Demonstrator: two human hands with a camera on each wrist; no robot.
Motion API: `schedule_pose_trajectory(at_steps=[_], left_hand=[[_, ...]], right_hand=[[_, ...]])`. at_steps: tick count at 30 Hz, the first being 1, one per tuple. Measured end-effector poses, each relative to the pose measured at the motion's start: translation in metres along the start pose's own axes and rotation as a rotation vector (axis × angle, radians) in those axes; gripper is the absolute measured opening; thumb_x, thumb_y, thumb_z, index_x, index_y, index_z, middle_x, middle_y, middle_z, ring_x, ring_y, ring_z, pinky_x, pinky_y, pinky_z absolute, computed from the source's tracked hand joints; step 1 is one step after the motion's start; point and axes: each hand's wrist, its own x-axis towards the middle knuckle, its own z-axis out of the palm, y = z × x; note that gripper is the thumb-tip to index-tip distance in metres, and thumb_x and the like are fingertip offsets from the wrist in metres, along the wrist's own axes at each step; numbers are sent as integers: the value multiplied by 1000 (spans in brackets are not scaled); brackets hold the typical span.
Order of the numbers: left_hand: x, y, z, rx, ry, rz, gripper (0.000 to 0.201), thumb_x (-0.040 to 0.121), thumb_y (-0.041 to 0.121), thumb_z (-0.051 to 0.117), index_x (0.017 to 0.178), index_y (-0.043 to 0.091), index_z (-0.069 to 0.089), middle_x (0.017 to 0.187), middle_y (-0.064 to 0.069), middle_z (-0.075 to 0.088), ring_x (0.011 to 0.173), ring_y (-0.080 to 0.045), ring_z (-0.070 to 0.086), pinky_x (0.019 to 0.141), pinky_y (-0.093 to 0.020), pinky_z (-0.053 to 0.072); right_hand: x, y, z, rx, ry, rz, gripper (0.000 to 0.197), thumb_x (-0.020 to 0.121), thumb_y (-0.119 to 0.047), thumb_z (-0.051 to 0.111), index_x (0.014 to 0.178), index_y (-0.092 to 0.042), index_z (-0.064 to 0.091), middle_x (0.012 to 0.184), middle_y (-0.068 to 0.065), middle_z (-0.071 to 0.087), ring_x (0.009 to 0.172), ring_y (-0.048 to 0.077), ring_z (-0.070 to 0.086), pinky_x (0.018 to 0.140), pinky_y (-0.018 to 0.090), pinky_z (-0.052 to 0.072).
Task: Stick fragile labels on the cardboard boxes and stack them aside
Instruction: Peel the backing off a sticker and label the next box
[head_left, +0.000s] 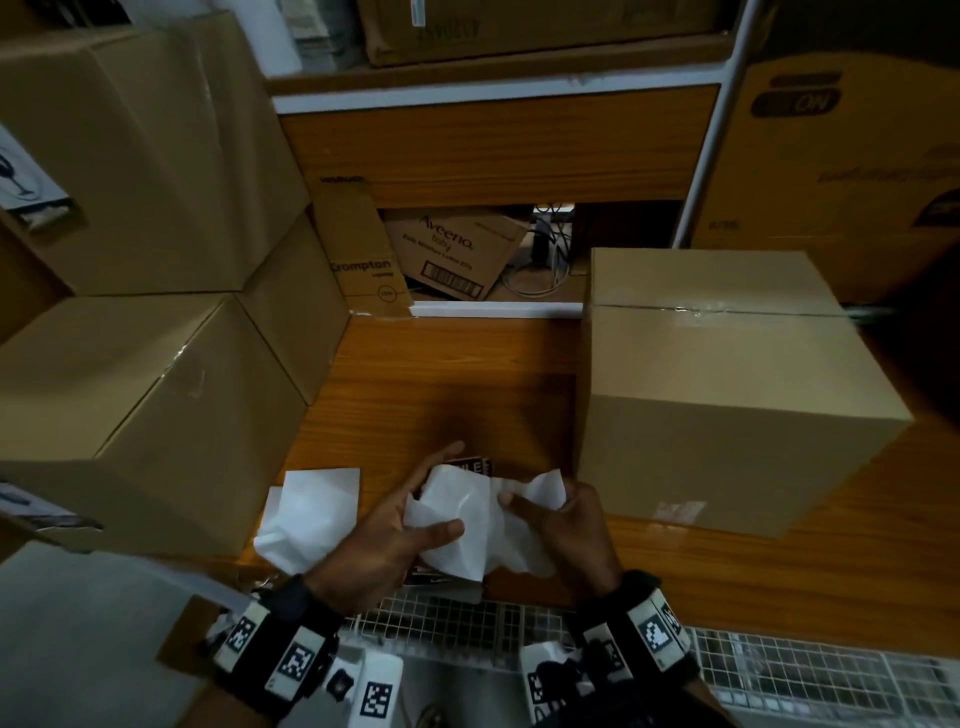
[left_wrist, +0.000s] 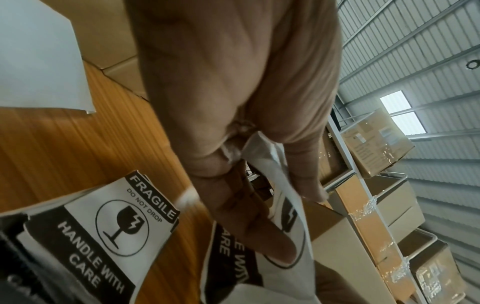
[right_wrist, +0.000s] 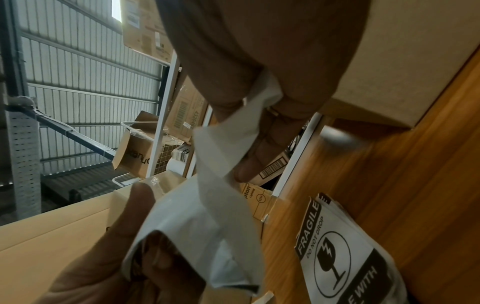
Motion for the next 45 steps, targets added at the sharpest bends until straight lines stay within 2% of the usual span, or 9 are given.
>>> schedule_pose_trajectory(at_steps=[4, 10, 13, 17, 22, 26, 30, 35, 45], left_hand=[[4, 5, -19, 3, -121, 19, 71, 87, 17, 77, 150, 20, 43, 148, -12, 54, 133, -36, 55, 102, -56, 52], [12, 23, -22, 324, 106, -1, 57, 78, 68, 73, 112, 22, 73, 113, -6, 73, 105, -22, 67, 79, -33, 50], [21, 31, -10, 476, 134, 16, 43, 77, 62, 66, 100, 27, 77, 105, 10, 76, 105, -8, 68, 88, -33, 54], [33, 26, -13, 604, 123, 125, 20, 88, 42, 69, 85, 23, 77, 93, 4, 76, 98, -9, 69, 99, -47, 52], [35, 15, -23, 485, 119, 158, 29, 96, 20, 67, 71, 33, 73, 84, 3, 73, 95, -15, 69, 87, -36, 52], [36, 7, -31, 365, 153, 185, 16, 95, 19, 67, 81, 15, 74, 92, -18, 71, 93, -21, 67, 85, -39, 50], [35, 3, -32, 222, 198, 190, 15, 91, 24, 67, 85, 12, 73, 100, -25, 70, 99, -38, 67, 89, -48, 52], [34, -5, -29, 132, 281, 203, 19, 96, 15, 64, 94, -4, 69, 100, -21, 73, 96, -25, 68, 83, -32, 55], [34, -3, -27, 196, 294, 263, 15, 98, 13, 63, 86, 6, 68, 88, -9, 71, 88, -15, 65, 80, -30, 51]], right_hand=[[2, 1, 2, -28, 36, -37, 15, 83, -20, 84, 90, -7, 79, 90, 6, 80, 86, 26, 77, 79, 56, 62], [-3, -7, 16, -138, 39, -176, 2, 87, -17, 82, 87, -16, 80, 89, -2, 80, 83, 13, 76, 73, 39, 62], [-4, -8, 27, -168, 31, -223, 5, 87, -17, 81, 88, -12, 81, 86, -5, 79, 81, 9, 75, 67, 26, 59], [-3, -11, 35, -142, 48, -176, 5, 87, -14, 82, 86, -18, 78, 80, -23, 76, 77, -3, 71, 61, 14, 53], [1, -13, 36, -34, 78, -73, 6, 87, -14, 80, 93, -13, 79, 90, -6, 80, 86, 12, 75, 71, 28, 59], [2, -15, 35, 103, 48, 24, 18, 88, -11, 78, 106, -9, 78, 103, 7, 79, 96, 28, 75, 85, 47, 60], [2, -17, 35, 209, 41, 79, 20, 89, -10, 76, 109, -6, 77, 105, 11, 79, 96, 30, 76, 81, 43, 60], [-1, -18, 43, 347, 30, 121, 23, 92, -7, 72, 113, 2, 73, 108, 20, 76, 100, 39, 74, 84, 48, 61], [-1, -18, 39, 397, 20, 175, 25, 90, -4, 70, 115, -1, 72, 112, 21, 75, 104, 42, 72, 85, 47, 59]])
